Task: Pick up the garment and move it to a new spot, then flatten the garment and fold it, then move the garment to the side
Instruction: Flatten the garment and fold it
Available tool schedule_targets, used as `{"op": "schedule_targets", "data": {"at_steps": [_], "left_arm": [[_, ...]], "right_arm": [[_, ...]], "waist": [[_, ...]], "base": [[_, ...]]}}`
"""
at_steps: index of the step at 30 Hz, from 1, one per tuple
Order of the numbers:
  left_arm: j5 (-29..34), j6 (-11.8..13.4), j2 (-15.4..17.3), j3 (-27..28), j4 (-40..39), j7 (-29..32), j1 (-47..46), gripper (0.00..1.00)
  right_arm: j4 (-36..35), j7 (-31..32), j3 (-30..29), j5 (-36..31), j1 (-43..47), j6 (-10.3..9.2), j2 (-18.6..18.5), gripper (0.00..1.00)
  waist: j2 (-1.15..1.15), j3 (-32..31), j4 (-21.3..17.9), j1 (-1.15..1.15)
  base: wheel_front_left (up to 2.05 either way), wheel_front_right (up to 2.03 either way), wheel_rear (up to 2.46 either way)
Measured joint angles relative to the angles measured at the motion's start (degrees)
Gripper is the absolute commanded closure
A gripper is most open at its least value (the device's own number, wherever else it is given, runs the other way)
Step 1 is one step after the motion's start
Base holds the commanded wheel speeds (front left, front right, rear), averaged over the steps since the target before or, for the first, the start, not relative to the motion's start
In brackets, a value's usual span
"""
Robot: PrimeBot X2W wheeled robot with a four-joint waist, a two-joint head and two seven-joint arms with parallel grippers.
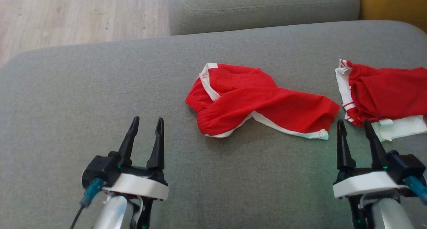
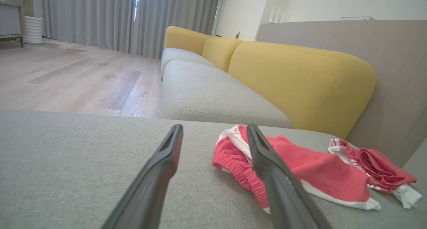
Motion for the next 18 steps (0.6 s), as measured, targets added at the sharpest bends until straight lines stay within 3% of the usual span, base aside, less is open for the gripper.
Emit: {"op": "schedule_targets", "data": {"at_steps": [4,12,18], "left_arm": [[-0.21,0.00,0.00,-1.71,1.69,-0.01,-0.10,0.00],[-2.09,-0.43,0.04,-15.34,9.34,2.99,-5.35,0.00],[-3.21,-0.38,0.25,-18.35,17.00,5.55,-10.66,0.00]], "right_arm": [[-0.34,-0.01,0.22,0.30,-0.53,0.00,0.01,0.00],[-1.62,-0.18,1.13,0.81,-1.75,0.00,0.02,0.00],[-1.74,-0.18,1.72,1.34,-2.11,0.00,0.02,0.00]], "waist": [[0.00,0.53,-0.62,0.00],[0.00,2.86,-2.00,0.00],[0.00,5.18,-3.96,0.00]], "base": [[0.00,0.00,0.00],[0.00,0.00,0.00],[0.00,0.00,0.00]]}}
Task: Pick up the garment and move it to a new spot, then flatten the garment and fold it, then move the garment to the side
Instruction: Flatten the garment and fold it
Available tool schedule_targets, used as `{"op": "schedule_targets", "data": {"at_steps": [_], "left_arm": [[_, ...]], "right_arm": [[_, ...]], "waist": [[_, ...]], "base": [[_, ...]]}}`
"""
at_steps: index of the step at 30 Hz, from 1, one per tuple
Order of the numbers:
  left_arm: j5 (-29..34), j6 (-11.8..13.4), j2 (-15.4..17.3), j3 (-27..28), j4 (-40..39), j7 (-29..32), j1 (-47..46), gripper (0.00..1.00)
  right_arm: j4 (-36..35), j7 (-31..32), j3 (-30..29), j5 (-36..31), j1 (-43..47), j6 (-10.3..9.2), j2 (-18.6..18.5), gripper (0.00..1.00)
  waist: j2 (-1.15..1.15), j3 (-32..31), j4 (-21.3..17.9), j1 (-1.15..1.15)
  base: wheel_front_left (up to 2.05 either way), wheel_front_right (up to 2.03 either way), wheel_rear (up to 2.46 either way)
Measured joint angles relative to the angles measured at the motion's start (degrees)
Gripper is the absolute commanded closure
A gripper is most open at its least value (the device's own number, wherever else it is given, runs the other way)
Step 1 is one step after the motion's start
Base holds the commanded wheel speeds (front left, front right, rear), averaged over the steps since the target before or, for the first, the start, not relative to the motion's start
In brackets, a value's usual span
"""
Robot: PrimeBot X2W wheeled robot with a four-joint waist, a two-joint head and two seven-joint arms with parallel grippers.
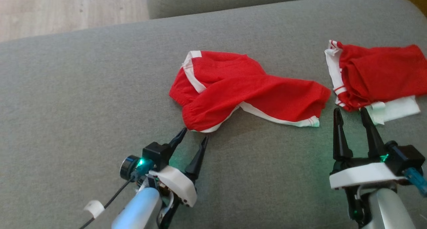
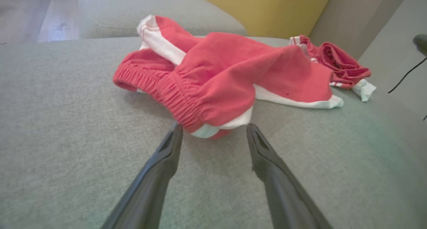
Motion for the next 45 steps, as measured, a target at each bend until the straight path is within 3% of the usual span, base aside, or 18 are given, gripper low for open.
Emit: {"op": "schedule_targets", "data": {"at_steps": [15,27,28,29,30,37,45], "left_arm": [[-3.45,0.45,-0.13,0.70,5.83,-3.15,-3.81,0.00],[-7.00,0.37,0.36,-3.91,4.02,-4.88,-6.06,0.00],[-7.17,0.37,0.47,-4.20,3.87,-4.88,-6.08,0.07],[-7.47,0.37,0.68,-4.60,3.80,-4.89,-6.08,0.66],[-7.61,0.37,0.99,-5.14,3.79,-4.89,-6.08,1.00],[-8.06,-0.04,2.49,-6.05,3.53,-5.38,-6.08,1.00],[-5.94,0.51,3.64,-5.86,1.24,-5.39,-6.04,1.00]], "right_arm": [[-0.07,0.00,-0.10,0.47,-1.29,0.00,0.00,0.00],[0.83,0.00,0.13,0.47,-1.82,0.00,0.00,0.00],[0.91,0.00,0.16,0.47,-1.82,0.00,0.00,0.00],[0.94,0.00,0.16,0.48,-1.82,0.00,0.00,0.00],[1.01,0.00,0.14,0.48,-1.82,0.00,0.00,0.00],[5.37,0.41,0.41,-1.16,-1.85,0.00,0.00,0.00],[13.32,5.68,-0.01,-4.32,-4.09,0.00,0.00,0.00]], "waist": [[0.00,1.92,-1.87,0.00],[0.00,2.53,-2.56,0.00],[0.00,2.57,-2.61,0.00],[0.00,2.61,-2.64,0.00],[0.00,2.61,-2.65,0.00],[0.00,2.06,-1.88,0.00],[0.00,1.11,0.09,-0.01]], "base": [[0.00,0.00,0.00],[0.00,0.00,0.00],[0.00,0.00,0.00],[0.00,0.00,0.00],[0.00,0.00,0.00],[0.00,0.00,0.00],[0.00,0.00,0.00]]}}
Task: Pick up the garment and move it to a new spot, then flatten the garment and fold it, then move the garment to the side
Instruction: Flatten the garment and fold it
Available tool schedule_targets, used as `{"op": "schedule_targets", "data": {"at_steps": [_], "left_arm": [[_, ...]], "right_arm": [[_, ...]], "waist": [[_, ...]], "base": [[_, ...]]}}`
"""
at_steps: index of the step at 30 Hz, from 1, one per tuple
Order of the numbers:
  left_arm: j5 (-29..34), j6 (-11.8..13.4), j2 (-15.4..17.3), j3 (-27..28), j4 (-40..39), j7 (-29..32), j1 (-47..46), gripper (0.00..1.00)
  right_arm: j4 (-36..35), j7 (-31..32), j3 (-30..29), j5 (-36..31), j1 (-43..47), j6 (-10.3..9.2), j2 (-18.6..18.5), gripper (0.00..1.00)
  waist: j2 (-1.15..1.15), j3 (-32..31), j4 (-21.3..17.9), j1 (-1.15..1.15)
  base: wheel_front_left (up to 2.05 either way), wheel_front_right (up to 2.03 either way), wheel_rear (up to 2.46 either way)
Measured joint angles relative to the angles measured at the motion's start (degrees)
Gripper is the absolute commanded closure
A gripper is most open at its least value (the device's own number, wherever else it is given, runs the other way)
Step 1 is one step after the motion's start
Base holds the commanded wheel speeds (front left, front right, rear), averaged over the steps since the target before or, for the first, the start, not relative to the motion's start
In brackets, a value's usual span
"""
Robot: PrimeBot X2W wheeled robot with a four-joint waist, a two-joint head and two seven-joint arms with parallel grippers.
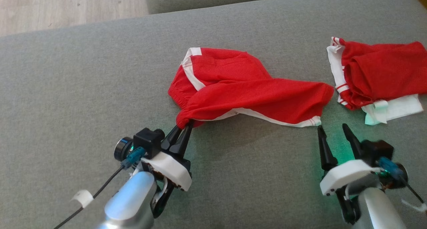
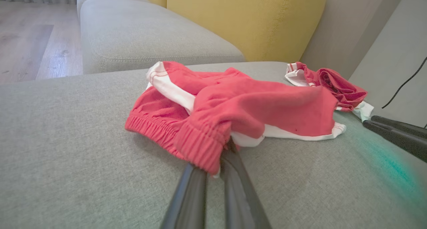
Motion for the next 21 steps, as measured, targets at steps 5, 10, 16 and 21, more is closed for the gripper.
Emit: {"op": "schedule_targets", "data": {"at_steps": [5,10,16,21], "left_arm": [[1.00,0.04,0.04,-0.02,-1.24,0.00,0.02,1.00],[1.51,0.04,0.07,-0.02,-1.76,-0.01,0.02,1.00],[1.53,0.04,0.07,-0.05,-1.76,-0.01,0.02,1.00],[1.53,0.04,0.07,-0.12,-1.64,-0.01,0.02,1.00]], "right_arm": [[3.69,2.13,0.35,-6.50,-3.16,0.00,-0.01,0.00],[7.16,4.09,2.08,-10.07,-5.32,0.00,-0.01,0.00],[10.18,4.52,2.43,-12.15,-7.69,0.00,-0.03,0.00],[11.90,4.31,2.35,-12.93,-8.88,0.00,-0.03,0.00]], "waist": [[0.00,0.12,0.71,0.00],[0.00,0.41,1.13,0.01],[0.00,0.72,1.53,0.00],[0.00,0.65,1.85,0.00]], "base": [[0.00,0.00,0.00],[0.00,0.00,0.00],[0.00,0.00,0.00],[0.00,0.00,0.00]]}}
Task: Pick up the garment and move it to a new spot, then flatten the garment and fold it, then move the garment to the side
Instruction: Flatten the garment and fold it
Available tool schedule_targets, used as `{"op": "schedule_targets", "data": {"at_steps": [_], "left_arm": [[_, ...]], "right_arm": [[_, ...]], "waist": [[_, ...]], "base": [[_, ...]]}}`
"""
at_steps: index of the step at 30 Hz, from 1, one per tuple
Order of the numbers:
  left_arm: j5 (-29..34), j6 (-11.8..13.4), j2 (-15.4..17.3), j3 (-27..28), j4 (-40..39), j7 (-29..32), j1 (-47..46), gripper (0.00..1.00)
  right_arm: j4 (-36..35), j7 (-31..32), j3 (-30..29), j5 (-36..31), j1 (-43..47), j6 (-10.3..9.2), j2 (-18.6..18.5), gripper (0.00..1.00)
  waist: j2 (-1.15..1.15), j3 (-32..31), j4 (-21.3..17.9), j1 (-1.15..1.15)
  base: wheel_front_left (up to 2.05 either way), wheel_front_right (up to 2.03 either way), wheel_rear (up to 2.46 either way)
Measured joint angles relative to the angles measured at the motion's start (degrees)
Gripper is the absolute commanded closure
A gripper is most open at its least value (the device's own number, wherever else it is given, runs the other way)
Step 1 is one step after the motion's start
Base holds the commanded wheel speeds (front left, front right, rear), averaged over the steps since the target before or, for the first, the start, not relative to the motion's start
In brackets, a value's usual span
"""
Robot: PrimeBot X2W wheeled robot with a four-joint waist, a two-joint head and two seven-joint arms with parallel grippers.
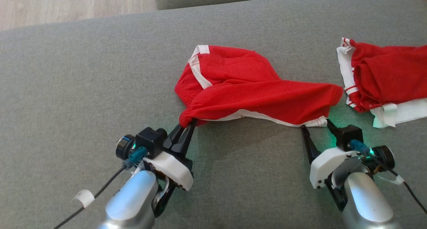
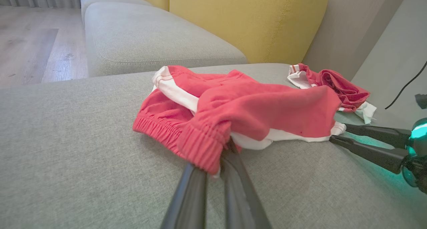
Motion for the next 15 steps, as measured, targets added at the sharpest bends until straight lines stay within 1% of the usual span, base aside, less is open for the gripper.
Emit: {"op": "schedule_targets", "data": {"at_steps": [7,8,9,10,11,15], "left_arm": [[0.00,-0.01,0.01,-0.24,0.37,0.00,-0.02,1.00],[0.00,-0.01,0.02,-0.33,0.49,0.00,-0.02,1.00],[0.00,-0.01,0.03,-0.40,0.63,0.00,-0.02,1.00],[0.00,-0.01,0.05,-0.47,0.71,0.00,-0.02,1.00],[0.00,-0.01,0.09,-0.55,0.77,0.00,-0.02,1.00],[0.01,-0.01,0.30,-1.03,1.02,0.00,-0.03,1.00]], "right_arm": [[2.26,-0.67,0.01,-0.53,-1.49,0.00,-0.02,0.00],[2.67,-0.67,0.07,-0.52,-1.88,0.00,-0.02,0.04],[3.00,-0.66,0.14,-0.52,-2.20,0.00,-0.02,0.52],[3.43,-0.66,0.29,-0.52,-2.54,0.00,-0.02,0.92],[3.86,-0.67,0.41,-0.52,-2.93,0.00,-0.01,1.00],[4.91,-1.15,0.44,-0.52,-3.63,0.00,-0.01,1.00]], "waist": [[0.00,0.07,0.06,0.00],[0.00,0.10,0.02,0.00],[0.00,0.12,-0.02,0.00],[0.00,0.13,-0.04,0.00],[0.00,0.11,-0.06,0.00],[0.00,-0.14,-0.12,0.01]], "base": [[0.00,0.00,0.00],[0.00,0.00,0.00],[0.00,0.00,0.00],[0.00,0.00,0.00],[0.00,0.00,0.00],[0.00,0.00,0.00]]}}
